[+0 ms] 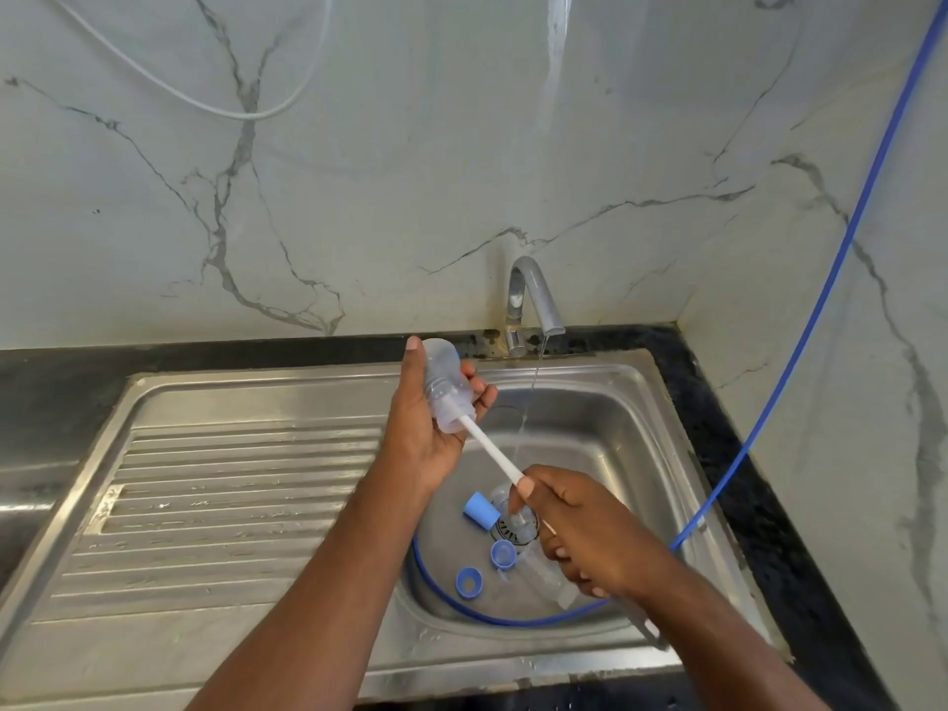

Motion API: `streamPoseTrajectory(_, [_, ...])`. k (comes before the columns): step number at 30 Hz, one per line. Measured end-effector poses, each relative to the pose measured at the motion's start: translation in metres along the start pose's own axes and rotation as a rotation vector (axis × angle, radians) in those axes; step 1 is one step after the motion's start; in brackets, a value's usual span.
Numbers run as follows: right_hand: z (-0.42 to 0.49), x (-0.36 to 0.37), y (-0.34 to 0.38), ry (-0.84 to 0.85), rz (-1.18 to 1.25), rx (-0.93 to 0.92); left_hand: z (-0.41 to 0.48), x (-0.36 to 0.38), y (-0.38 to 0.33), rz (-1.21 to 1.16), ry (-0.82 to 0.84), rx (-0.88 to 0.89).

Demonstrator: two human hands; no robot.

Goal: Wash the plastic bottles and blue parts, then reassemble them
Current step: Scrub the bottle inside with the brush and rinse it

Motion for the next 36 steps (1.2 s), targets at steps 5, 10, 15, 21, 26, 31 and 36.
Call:
streamPoseTrajectory(5, [0.0, 0.02, -0.002, -0.115, 0.107, -0.082, -0.002, 0.021, -0.011, -0.047, -0.09, 0.112])
streamPoseTrajectory(10, [0.0, 0.015, 0.002, -0.181, 0.11, -0.108, -0.003, 0.031, -0.018, 0.066, -0.012, 0.171])
streamPoseTrajectory(15, [-0.01, 0.008, 0.0, -0.097, 0.008, -0.016, -0.002, 0.033, -0.031, 0.223, 0.048, 0.216])
streamPoseTrajectory(21, [-0.037, 0.013, 0.003, -0.019, 0.096, 0.006, -0.008, 0.027, -0.036, 0.154, -0.017, 0.172])
streamPoseTrajectory(26, [-0.041, 0.014, 0.002, -0.079, 0.054, -0.06, -0.006, 0.019, -0.037, 0.048, -0.098, 0.198])
streamPoseTrajectory(31, [-0.036, 0.016, -0.006, -0.213, -0.247, -0.169, -0.002, 0.008, -0.045, 0.052, -0.212, 0.254])
streamPoseTrajectory(36, [-0.035, 0.021, -0.013, -0.14, -0.226, -0.164, 0.008, 0.001, -0.062, 0.044, -0.185, 0.205])
Point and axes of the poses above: each hand's wrist, its own z-axis towards the middle knuckle, its own x-axis out of the palm, y = z × x, the point moved 5 cm from there along z, towards the middle knuckle, and after that the axes turned 6 degrees about x, right-handed, at the moved point
